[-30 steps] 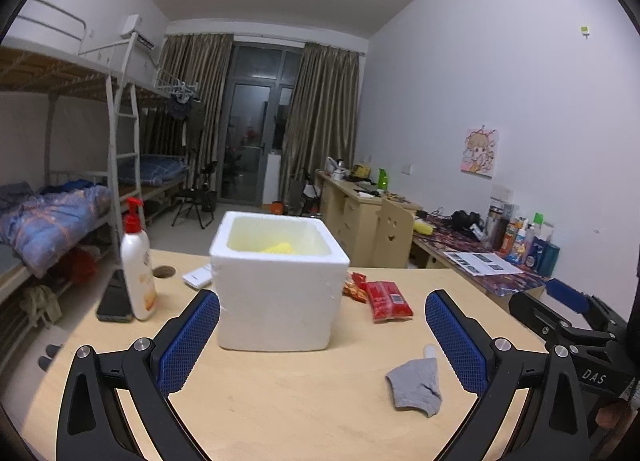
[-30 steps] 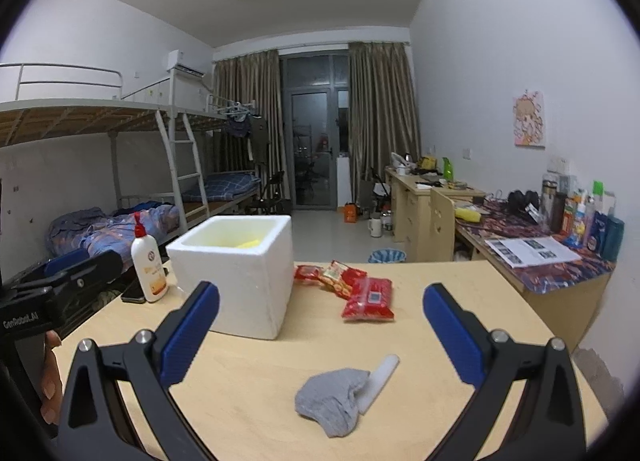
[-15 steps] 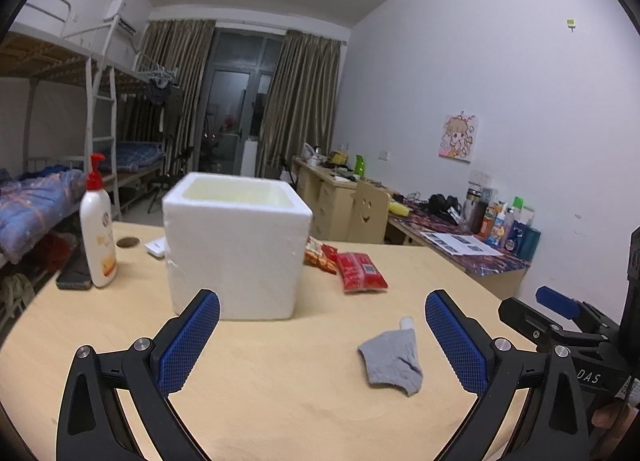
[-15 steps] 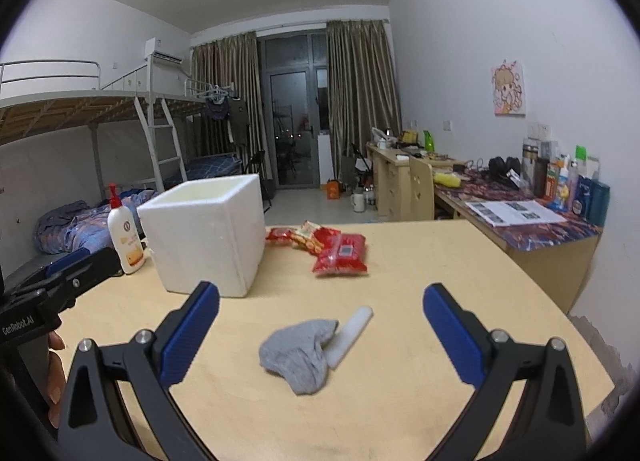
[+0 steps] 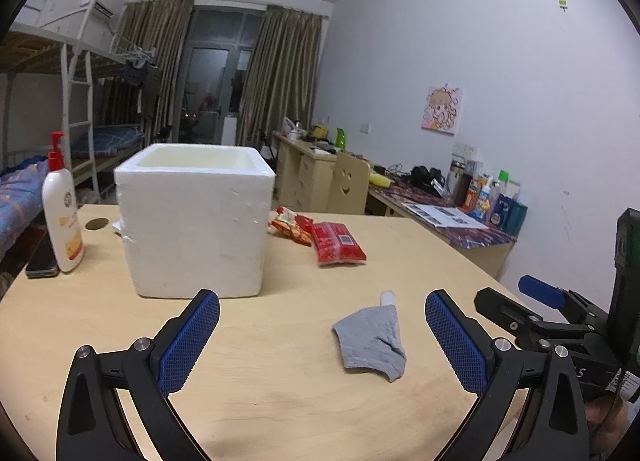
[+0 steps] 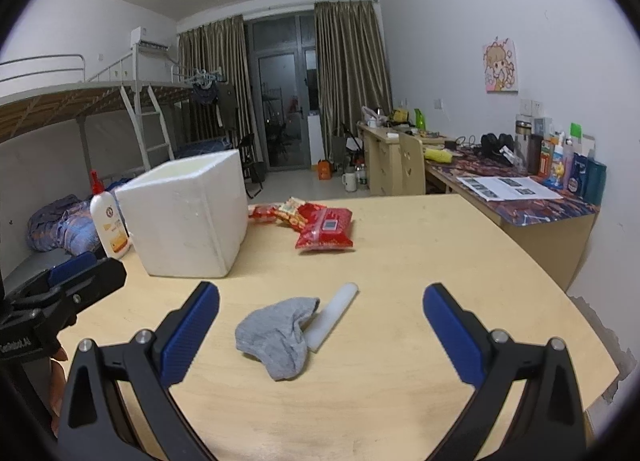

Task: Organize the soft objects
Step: 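Withdraw both open tools from the foam box toward the grey sock, then close the left tool on the grey sock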

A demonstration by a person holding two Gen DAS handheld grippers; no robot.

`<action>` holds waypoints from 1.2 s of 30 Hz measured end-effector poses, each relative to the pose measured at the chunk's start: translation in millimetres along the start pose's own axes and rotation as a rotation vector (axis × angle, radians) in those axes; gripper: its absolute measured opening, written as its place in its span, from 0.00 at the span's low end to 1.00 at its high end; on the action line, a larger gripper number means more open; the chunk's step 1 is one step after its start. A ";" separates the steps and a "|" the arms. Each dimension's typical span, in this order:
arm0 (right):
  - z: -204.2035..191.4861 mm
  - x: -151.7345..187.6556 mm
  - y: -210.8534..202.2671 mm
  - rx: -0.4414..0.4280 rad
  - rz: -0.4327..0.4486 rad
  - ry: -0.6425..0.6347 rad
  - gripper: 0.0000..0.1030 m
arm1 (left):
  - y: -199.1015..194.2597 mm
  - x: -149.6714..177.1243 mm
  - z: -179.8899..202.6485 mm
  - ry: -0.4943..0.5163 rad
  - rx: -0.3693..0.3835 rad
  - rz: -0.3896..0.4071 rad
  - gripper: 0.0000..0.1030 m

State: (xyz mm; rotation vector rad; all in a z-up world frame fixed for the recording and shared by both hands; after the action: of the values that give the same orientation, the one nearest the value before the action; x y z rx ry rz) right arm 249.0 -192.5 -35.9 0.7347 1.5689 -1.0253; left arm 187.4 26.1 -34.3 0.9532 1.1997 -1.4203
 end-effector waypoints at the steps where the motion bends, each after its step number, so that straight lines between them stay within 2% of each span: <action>1: 1.1 0.9 2.3 0.006 -0.008 -0.002 1.00 | 2.5 1.1 1.5 0.002 0.004 -0.007 1.00; 5: 7.9 4.9 8.3 0.019 -0.040 -0.002 1.00 | 11.5 5.4 5.8 0.012 0.025 -0.035 1.00; 8: 14.5 6.6 10.6 0.020 -0.055 -0.003 1.00 | 22.3 11.3 13.8 0.024 0.061 -0.077 1.00; 15: 28.9 13.3 22.0 0.011 -0.104 0.013 1.00 | 49.6 25.7 27.2 0.037 0.090 -0.172 1.00; 23: 36.2 27.6 39.3 0.006 -0.178 0.027 1.00 | 82.0 50.0 30.9 0.019 0.084 -0.303 1.00; 31: 53.9 31.5 50.0 0.007 -0.208 0.070 1.00 | 105.7 58.0 35.2 0.030 0.090 -0.351 0.99; 36: 61.9 37.3 57.6 0.015 -0.238 0.088 1.00 | 119.3 74.5 36.5 0.030 0.094 -0.415 0.90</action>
State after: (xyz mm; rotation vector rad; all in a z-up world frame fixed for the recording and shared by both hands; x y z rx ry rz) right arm 317.2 -224.8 -89.3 0.6204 1.7577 -1.1916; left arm 292.1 -24.8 -121.3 0.8196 1.4201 -1.8056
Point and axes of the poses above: each gripper's, at about its wrist camera, not at the fingertips, and y roughly the way its jaws point, z to its right, x to its underside, the point moved 7 cm from there along y, roughly the way its jaws point, and after that the axes turned 10 degrees about z, right-handed, at the moved point
